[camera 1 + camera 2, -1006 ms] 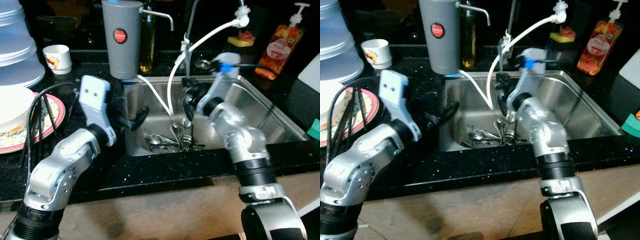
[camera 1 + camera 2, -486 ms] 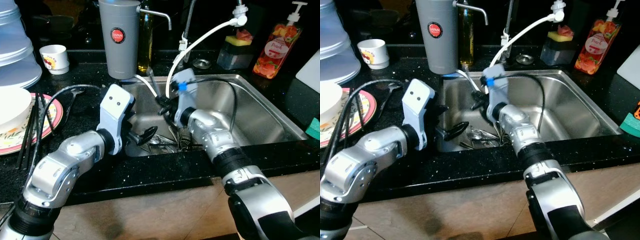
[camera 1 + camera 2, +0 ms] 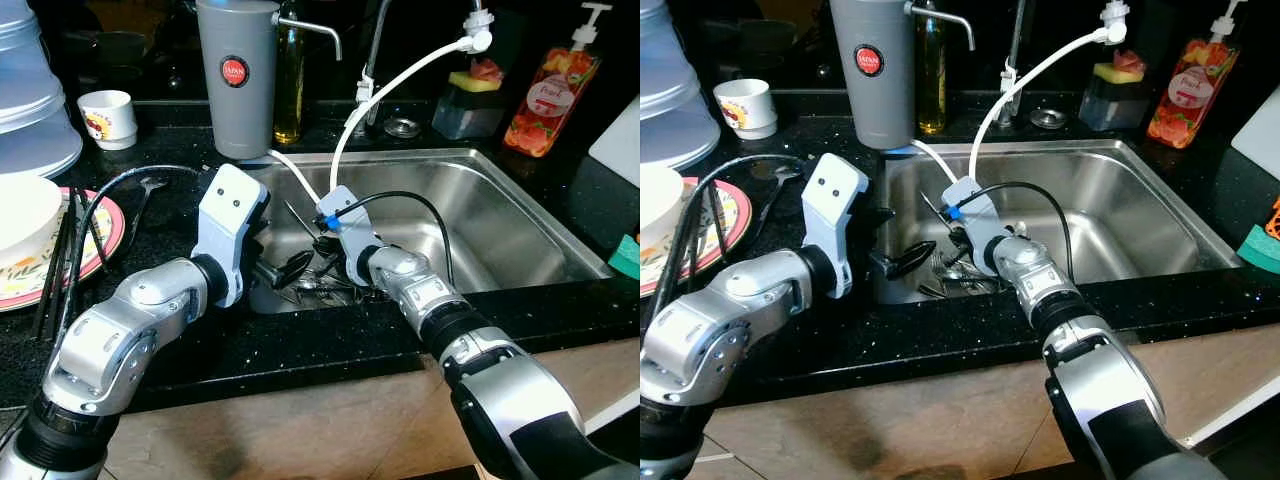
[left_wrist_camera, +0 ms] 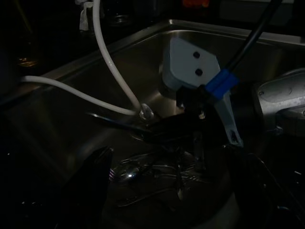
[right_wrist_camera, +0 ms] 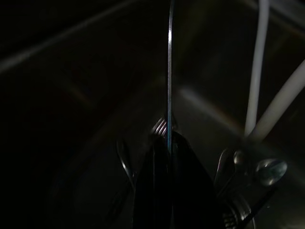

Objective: Kitchen organization

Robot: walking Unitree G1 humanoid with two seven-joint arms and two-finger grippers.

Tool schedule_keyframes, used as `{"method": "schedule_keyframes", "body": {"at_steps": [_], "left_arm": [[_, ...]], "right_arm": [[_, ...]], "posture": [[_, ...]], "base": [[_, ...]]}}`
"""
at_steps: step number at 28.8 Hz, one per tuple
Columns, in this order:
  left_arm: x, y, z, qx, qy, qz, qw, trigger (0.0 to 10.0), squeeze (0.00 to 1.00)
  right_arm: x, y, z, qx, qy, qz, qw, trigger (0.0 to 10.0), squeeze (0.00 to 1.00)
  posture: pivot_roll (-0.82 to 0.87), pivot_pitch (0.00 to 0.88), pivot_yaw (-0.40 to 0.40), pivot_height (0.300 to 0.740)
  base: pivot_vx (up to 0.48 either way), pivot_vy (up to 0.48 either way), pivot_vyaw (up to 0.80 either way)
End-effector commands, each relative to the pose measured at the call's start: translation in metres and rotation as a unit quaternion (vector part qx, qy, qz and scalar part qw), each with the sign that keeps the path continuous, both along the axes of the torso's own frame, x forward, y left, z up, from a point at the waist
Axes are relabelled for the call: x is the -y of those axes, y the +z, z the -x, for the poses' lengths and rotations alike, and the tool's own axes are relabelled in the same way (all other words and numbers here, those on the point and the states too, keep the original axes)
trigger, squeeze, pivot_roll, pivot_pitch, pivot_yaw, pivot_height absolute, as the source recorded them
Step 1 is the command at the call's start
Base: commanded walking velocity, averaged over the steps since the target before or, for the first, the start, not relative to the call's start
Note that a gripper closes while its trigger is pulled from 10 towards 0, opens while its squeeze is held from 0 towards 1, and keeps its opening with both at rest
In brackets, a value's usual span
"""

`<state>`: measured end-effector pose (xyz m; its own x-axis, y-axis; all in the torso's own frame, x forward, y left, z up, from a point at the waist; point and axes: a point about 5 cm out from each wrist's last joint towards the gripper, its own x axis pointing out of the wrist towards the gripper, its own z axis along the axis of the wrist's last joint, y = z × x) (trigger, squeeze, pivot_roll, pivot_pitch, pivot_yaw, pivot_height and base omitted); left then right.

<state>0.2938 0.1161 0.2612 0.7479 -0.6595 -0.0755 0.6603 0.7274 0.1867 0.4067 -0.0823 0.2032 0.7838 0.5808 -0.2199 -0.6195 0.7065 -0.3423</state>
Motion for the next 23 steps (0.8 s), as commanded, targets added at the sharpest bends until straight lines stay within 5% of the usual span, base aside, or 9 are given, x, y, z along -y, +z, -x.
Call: {"method": "schedule_keyframes", "body": {"at_steps": [1, 12, 14, 15, 18, 19, 21, 22, 23], "left_arm": [[0.0012, -0.0023, 0.0017, -0.01, -0.006, -0.004, 1.0, 10.0, 0.0], [0.0017, -0.0063, 0.0031, -0.024, -0.012, -0.014, 1.0, 10.0, 0.0], [0.0011, -0.0067, 0.0032, -0.024, -0.011, -0.017, 1.0, 10.0, 0.0], [0.001, -0.0069, 0.0033, -0.025, -0.01, -0.017, 0.999, 10.0, 0.0], [0.001, -0.0069, 0.0034, -0.025, -0.01, -0.017, 0.999, 10.0, 0.0], [0.0008, -0.0072, 0.0035, -0.026, -0.009, -0.017, 0.999, 10.0, 0.0], [0.0008, -0.0072, 0.0035, -0.026, -0.009, -0.017, 0.999, 10.0, 0.0], [0.0005, -0.0073, 0.0035, -0.025, -0.007, -0.018, 0.999, 10.0, 0.0], [0.0, -0.0069, 0.0032, -0.024, -0.003, -0.018, 1.0, 10.0, 0.0]], "right_arm": [[0.0037, 0.0006, -0.0009, -0.002, -0.001, 0.003, 1.0, 10.0, 0.0], [0.0021, -0.0016, -0.0006, -0.01, 0.007, 0.001, 1.0, 10.0, 0.07], [0.0017, -0.0015, -0.0008, -0.01, 0.006, -0.002, 1.0, 10.0, 0.78], [0.0015, -0.0013, -0.0008, -0.01, 0.006, -0.004, 1.0, 10.0, 0.87], [0.0014, -0.0012, -0.0009, -0.01, 0.006, -0.005, 1.0, 10.0, 0.87], [0.0013, -0.0001, -0.0011, -0.007, 0.004, -0.01, 1.0, 10.0, 0.2], [0.0013, -0.0001, -0.0011, -0.007, 0.004, -0.01, 1.0, 10.0, 0.2], [0.0012, 0.0034, -0.002, -0.003, 0.0, -0.022, 1.0, 10.0, 0.0], [0.0009, 0.0082, -0.003, 0.004, -0.002, -0.034, 0.999, 10.0, 0.0]], "posture": [[-0.01, 0.104, -0.053, 0.74], [0.0, 0.103, -0.056, 0.74], [0.0, 0.101, -0.056, 0.74], [0.0, 0.098, -0.056, 0.74], [0.0, 0.098, -0.056, 0.74], [0.0, 0.095, -0.056, 0.74], [0.0, 0.095, -0.056, 0.74], [0.0, 0.092, -0.056, 0.74], [0.0, 0.09, -0.056, 0.74]], "base": [[0.0, 0.0, 0.0], [0.0, 0.0, 0.0], [0.0, 0.0, 0.0], [0.0, 0.0, 0.0], [0.0, 0.0, 0.0], [0.0, 0.0, 0.0], [0.0, 0.0, 0.0], [0.0, 0.0, 0.0], [0.0, 0.0, 0.0]]}}
